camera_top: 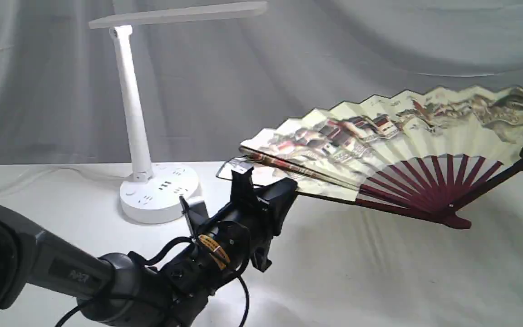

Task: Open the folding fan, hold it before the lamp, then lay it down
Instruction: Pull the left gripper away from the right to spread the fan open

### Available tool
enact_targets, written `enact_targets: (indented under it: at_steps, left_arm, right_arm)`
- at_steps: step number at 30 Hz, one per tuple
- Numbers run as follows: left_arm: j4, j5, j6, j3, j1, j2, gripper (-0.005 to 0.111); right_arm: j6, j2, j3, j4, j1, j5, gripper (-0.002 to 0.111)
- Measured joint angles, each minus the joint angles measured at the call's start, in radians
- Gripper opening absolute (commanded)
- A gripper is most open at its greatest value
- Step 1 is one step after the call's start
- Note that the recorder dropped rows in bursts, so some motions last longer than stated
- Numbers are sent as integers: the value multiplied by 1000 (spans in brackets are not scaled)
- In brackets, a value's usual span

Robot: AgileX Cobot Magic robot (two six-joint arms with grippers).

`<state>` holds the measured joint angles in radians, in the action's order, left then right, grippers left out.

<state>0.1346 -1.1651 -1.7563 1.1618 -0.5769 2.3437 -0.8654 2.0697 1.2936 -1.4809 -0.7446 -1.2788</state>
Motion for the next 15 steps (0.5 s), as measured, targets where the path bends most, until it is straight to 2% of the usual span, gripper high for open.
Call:
enact_targets:
  at_steps: [8, 15]
  left_arm:
    - [22, -2, 1, 0, -9, 0, 0]
    - [29, 4, 5, 0, -13, 0, 0]
  right_arm:
    - [4, 0, -63, 2, -87, -26, 0]
    - [1, 0, -125, -10, -112, -26, 0]
